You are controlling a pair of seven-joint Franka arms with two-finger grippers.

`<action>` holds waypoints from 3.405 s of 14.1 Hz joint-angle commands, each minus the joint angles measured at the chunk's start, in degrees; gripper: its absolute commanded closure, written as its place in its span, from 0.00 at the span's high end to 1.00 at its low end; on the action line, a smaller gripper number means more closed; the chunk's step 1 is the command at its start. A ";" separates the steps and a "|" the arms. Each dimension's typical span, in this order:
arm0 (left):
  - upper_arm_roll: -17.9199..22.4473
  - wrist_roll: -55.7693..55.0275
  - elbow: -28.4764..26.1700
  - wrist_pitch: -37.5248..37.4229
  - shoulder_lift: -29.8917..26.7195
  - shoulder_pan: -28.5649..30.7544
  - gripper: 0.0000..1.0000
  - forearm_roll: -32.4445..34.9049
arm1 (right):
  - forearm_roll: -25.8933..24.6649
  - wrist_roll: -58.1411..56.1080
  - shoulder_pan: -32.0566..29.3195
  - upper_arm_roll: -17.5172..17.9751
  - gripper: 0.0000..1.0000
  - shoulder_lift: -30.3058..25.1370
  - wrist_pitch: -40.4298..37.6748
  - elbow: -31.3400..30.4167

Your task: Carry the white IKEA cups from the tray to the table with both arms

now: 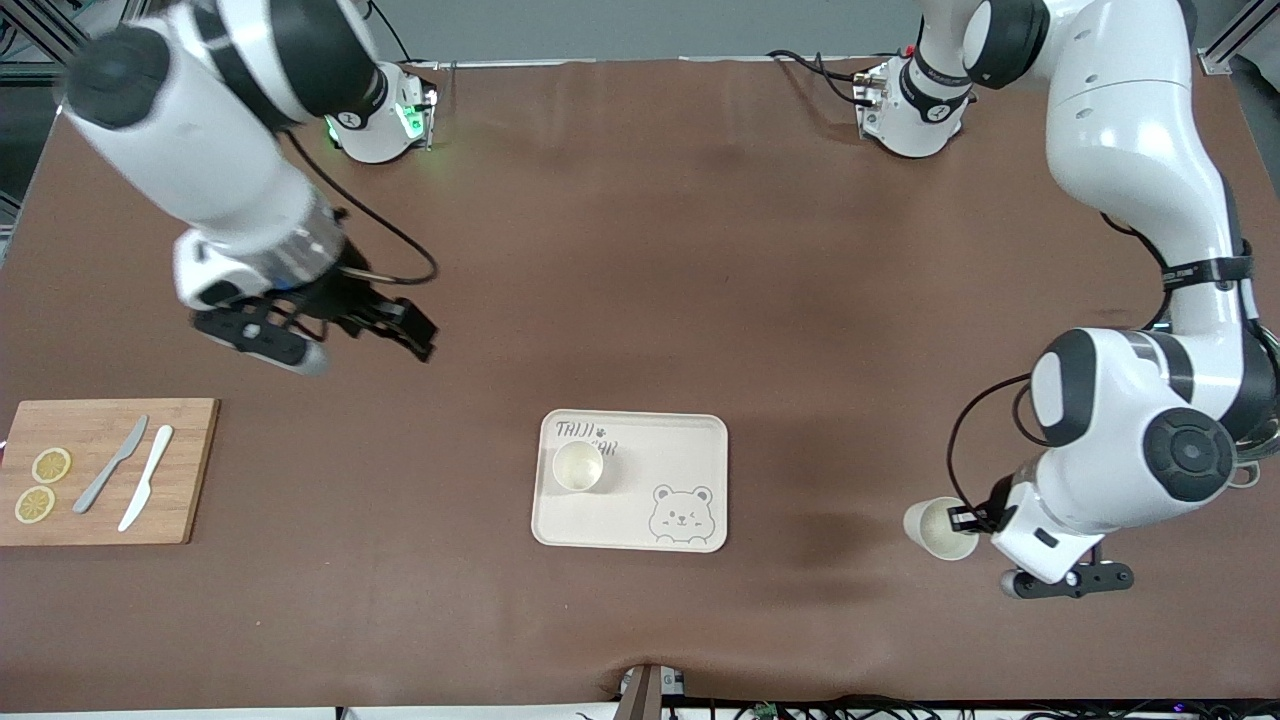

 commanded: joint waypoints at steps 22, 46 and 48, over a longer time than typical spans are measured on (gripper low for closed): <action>-2.20 7.71 -22.25 15.25 -10.67 5.15 0.00 -2.78 | -5.22 -1.02 5.34 -0.66 1.00 28.65 18.36 11.52; -2.37 5.17 -66.58 46.59 -27.90 2.69 0.00 -2.34 | 3.33 -7.81 5.34 -0.74 1.00 36.56 23.88 11.34; -2.46 4.90 -66.49 46.59 -27.90 2.60 0.00 -2.34 | 3.33 -7.90 5.42 -0.66 1.00 36.65 24.59 11.34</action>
